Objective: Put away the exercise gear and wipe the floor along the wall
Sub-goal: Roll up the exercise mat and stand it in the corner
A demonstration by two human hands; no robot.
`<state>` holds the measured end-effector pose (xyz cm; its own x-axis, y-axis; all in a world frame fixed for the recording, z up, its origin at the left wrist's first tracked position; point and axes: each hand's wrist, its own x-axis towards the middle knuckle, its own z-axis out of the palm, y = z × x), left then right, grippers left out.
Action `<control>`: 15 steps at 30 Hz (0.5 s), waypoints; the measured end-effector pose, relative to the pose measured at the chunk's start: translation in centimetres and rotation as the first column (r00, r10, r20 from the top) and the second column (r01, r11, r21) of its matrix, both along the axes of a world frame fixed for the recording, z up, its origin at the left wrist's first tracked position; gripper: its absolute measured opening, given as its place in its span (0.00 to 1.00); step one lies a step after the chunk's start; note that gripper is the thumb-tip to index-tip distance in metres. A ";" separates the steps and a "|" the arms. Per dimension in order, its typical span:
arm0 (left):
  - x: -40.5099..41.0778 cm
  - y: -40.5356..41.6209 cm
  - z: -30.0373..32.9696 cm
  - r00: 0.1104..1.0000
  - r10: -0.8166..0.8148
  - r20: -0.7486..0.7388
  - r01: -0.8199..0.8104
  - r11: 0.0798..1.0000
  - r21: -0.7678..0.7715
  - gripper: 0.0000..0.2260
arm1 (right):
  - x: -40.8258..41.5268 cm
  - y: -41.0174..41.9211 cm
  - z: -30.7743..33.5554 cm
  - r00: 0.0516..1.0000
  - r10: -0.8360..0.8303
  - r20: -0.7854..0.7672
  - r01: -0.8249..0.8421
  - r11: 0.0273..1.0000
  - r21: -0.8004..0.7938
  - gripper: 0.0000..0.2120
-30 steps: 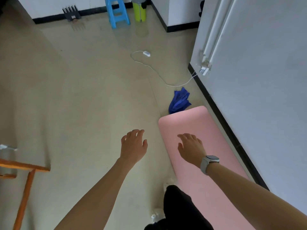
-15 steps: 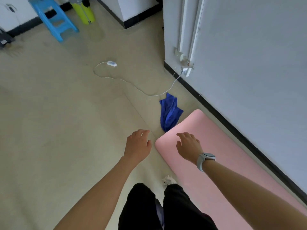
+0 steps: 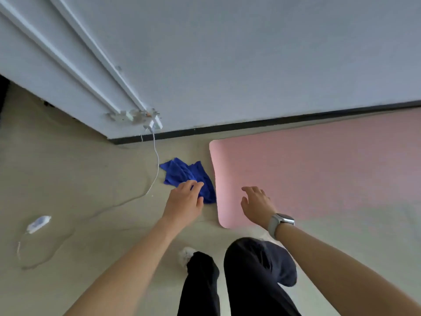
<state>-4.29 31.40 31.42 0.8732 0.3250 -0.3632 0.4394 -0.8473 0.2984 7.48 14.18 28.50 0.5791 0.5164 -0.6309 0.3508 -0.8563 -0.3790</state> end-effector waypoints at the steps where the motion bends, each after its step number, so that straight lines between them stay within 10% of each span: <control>1: 0.5 1.4 -0.4 0.997 -0.072 -0.022 0.072 0.997 -0.003 0.18 | -0.7 0.3 -0.3 0.997 -0.072 -0.018 0.072 0.997 -0.009 0.20; 15: 12.9 8.3 -13.6 0.684 -0.678 -0.270 0.703 0.711 -0.004 0.20 | -1.2 3.8 -11.0 0.799 -0.596 -0.082 0.590 0.803 -0.087 0.21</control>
